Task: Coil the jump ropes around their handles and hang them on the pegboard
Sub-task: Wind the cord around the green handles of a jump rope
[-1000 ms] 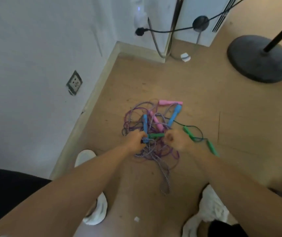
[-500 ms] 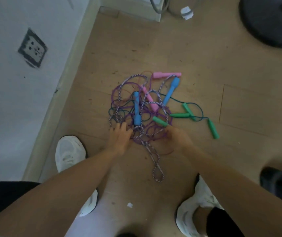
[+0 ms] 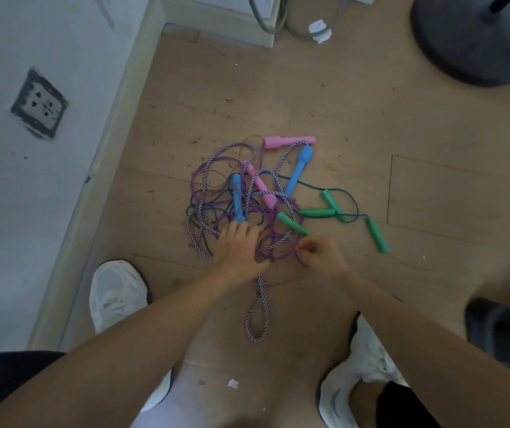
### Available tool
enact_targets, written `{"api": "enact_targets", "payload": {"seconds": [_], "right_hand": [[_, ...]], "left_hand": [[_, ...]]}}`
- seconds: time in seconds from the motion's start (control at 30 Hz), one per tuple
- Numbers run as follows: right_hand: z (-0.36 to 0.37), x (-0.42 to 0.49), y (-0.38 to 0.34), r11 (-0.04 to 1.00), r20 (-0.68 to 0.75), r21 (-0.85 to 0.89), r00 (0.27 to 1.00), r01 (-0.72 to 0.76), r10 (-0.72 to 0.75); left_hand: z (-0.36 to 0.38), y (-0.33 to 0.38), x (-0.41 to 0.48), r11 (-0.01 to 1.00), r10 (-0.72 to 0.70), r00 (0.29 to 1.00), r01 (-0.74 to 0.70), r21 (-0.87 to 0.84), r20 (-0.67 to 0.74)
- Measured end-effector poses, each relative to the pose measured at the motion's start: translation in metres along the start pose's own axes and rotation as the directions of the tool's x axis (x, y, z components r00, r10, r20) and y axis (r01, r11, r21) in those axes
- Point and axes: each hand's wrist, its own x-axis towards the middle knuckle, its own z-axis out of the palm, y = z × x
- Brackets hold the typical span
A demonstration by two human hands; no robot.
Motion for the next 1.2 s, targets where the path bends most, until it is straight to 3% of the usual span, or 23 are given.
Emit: {"api": "enact_targets", "payload": {"seconds": [0.1, 0.17, 0.3, 0.4, 0.53, 0.67, 0.8, 1.0, 1.2], "right_hand": [[-0.003, -0.002, -0.005, 0.985, 0.021, 0.153, 0.997, -0.076, 0.074], [-0.01, 0.0, -0.011, 0.981, 0.039, 0.173, 0.996, -0.085, 0.079], [-0.029, 0.002, -0.024, 0.999, 0.036, -0.034, 0.999, 0.006, -0.005], [-0.044, 0.001, -0.039, 0.972, 0.026, -0.213, 0.995, 0.102, -0.099], [-0.07, -0.008, -0.08, 0.947, -0.008, -0.248, 0.977, 0.203, -0.212], [-0.1, -0.025, -0.129, 0.977, -0.064, 0.001, 0.975, 0.211, -0.211], [-0.129, -0.05, -0.183, 0.935, -0.077, 0.274, 0.975, 0.223, -0.21], [-0.177, -0.101, -0.252, 0.926, -0.039, 0.207, 0.948, 0.316, -0.315], [-0.205, -0.151, -0.294, 0.906, -0.013, 0.242, 0.935, 0.346, -0.354]], "left_hand": [[0.013, 0.02, 0.012, 0.997, -0.057, 0.99, 0.049, 0.066, 0.131], [0.017, 0.022, 0.016, 0.997, -0.076, 0.994, 0.075, 0.022, 0.074], [0.001, 0.011, 0.021, 0.965, -0.091, 0.994, 0.075, -0.251, -0.054], [-0.03, 0.005, 0.023, 0.842, -0.083, 0.996, 0.081, -0.533, 0.02], [-0.094, 0.009, 0.034, 0.651, -0.05, 0.998, 0.008, -0.759, -0.032], [-0.17, 0.008, 0.037, 0.651, -0.065, 0.988, -0.064, -0.756, -0.14], [-0.243, 0.012, 0.022, 0.706, 0.014, 0.976, -0.165, -0.689, -0.219], [-0.345, 0.034, -0.009, 0.745, 0.07, 0.948, -0.257, -0.615, -0.312], [-0.408, 0.043, -0.043, 0.649, 0.071, 0.919, -0.338, -0.682, -0.388]]}}
